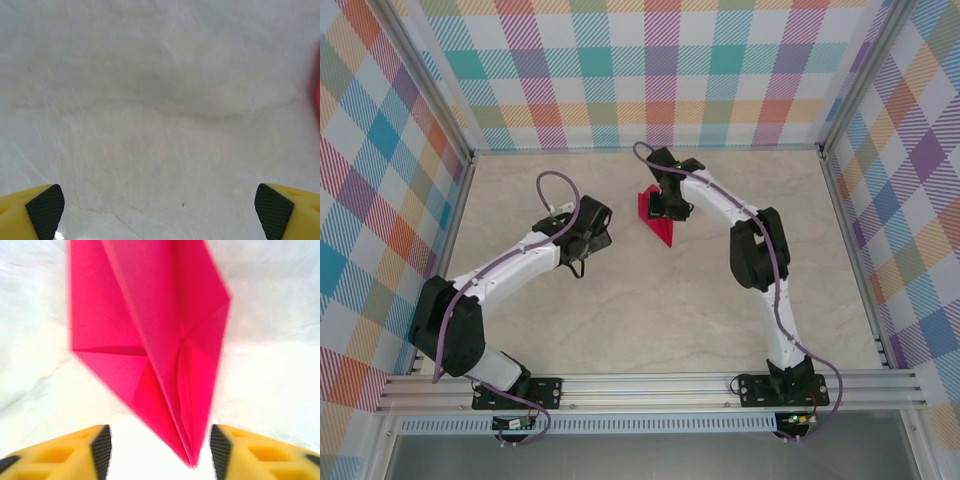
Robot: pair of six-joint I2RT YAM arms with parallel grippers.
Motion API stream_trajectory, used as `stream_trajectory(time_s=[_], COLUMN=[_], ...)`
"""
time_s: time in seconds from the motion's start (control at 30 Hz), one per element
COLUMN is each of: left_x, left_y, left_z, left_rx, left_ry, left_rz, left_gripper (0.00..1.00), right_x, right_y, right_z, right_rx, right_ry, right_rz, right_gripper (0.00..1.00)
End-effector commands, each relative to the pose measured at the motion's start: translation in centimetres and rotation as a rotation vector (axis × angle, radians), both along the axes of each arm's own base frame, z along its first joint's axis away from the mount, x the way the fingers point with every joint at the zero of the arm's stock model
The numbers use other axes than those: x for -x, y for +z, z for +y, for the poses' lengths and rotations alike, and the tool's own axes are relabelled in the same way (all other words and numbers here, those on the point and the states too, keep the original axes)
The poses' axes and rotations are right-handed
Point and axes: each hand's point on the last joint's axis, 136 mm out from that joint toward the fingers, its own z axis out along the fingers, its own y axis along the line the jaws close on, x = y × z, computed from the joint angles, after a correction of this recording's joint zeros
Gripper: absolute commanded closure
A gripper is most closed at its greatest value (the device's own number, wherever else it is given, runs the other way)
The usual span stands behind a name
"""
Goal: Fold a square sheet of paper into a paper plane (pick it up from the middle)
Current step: Move the paper plane to the top-center of the table, then reset both arms
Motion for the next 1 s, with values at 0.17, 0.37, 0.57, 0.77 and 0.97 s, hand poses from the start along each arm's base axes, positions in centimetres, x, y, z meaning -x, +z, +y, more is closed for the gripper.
stream_trajectory(time_s=[0.17,0.37,0.57,0.77,0.97], left_x=[-1.2,-1.0,-1.9,-3.0,-4.0], left_y=[6.8,6.6,3.4,-0.3,-2.1], left_z=[7.6,12.3,15.1,15.2,14.6], left_rx=[-0.271,-0.344,-0.425,-0.425,-0.318], left_ry=[0.080,0.148,0.142,0.022,-0.102], left_rz=[-0.173,-0.247,-0.270,-0.312,-0.451], left_gripper=[0.00,0.00,0.00,0.00,0.00], right_x=[0.5,2.1,3.8,4.8,3.9], right_y=[14.6,15.7,10.2,3.9,2.0], right_z=[-8.5,-17.4,-24.4,-27.4,-27.4], right_rx=[0.018,0.210,0.316,0.328,0.367], right_ry=[-0.173,-0.305,-0.392,-0.392,-0.304], right_rz=[-0.413,-0.620,-0.677,-0.621,-0.693], right_gripper=[0.06,0.00,0.00,0.00,0.00])
